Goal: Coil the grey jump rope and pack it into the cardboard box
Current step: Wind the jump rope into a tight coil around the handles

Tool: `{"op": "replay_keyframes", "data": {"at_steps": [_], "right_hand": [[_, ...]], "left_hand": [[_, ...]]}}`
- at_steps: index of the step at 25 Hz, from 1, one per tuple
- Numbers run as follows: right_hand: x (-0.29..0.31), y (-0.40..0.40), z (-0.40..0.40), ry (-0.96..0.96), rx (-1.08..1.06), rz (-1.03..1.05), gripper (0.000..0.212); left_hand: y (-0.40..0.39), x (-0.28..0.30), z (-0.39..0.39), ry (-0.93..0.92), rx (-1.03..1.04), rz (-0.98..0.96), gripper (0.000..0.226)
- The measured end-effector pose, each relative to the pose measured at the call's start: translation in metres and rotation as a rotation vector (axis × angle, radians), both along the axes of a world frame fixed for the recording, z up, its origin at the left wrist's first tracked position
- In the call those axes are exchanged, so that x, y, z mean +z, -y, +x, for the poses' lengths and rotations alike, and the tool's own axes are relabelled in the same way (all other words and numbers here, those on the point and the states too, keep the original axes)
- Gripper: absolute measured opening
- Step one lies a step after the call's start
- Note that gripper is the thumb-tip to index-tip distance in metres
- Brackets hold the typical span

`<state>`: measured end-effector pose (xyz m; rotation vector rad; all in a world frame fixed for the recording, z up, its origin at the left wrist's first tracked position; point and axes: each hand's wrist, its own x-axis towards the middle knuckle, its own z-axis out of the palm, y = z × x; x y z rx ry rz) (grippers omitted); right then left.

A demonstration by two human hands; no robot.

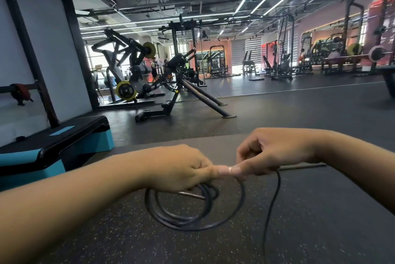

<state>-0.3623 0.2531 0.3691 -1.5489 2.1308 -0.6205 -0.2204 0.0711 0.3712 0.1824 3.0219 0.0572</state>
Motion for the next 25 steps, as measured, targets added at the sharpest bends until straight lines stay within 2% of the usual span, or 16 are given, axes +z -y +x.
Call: {"op": "replay_keyframes", "data": {"at_steps": [2,4,7,9,12,15,17,21,25], "right_hand": [[0.003,-0.005,-0.008,-0.021,-0.053,0.032,0.041],[0.004,-0.01,-0.017,-0.038,-0.115,0.025,0.045],[0.005,-0.023,-0.033,-0.1,-0.245,-0.034,0.053],[0.003,-0.031,-0.04,-0.105,-0.312,-0.105,0.058],[-0.004,-0.027,-0.04,0.054,-0.319,-0.303,0.049],[-0.003,-0.015,-0.038,0.25,-0.312,-0.523,0.037],[-0.005,-0.006,-0.036,0.386,-0.296,-0.586,0.031],[-0.025,0.024,-0.024,0.527,-0.241,-0.638,0.025],[-0.052,0.055,0.0,0.608,-0.221,-0.741,0.023]], "left_hand": [[0.009,0.002,0.006,0.06,0.037,-0.174,0.067],[0.021,0.002,0.011,0.124,0.088,-0.23,0.074],[0.056,0.005,0.019,0.165,0.191,-0.209,0.079],[0.079,0.008,0.028,0.192,0.275,-0.099,0.068],[0.1,0.0,0.035,0.122,0.371,0.23,0.048],[0.098,-0.012,0.031,-0.08,0.369,0.889,0.043],[0.086,-0.015,0.024,-0.251,0.333,1.253,0.036],[0.043,-0.01,0.001,-0.537,0.192,1.762,0.027],[-0.004,-0.001,-0.024,-0.752,0.136,2.136,0.026]]}}
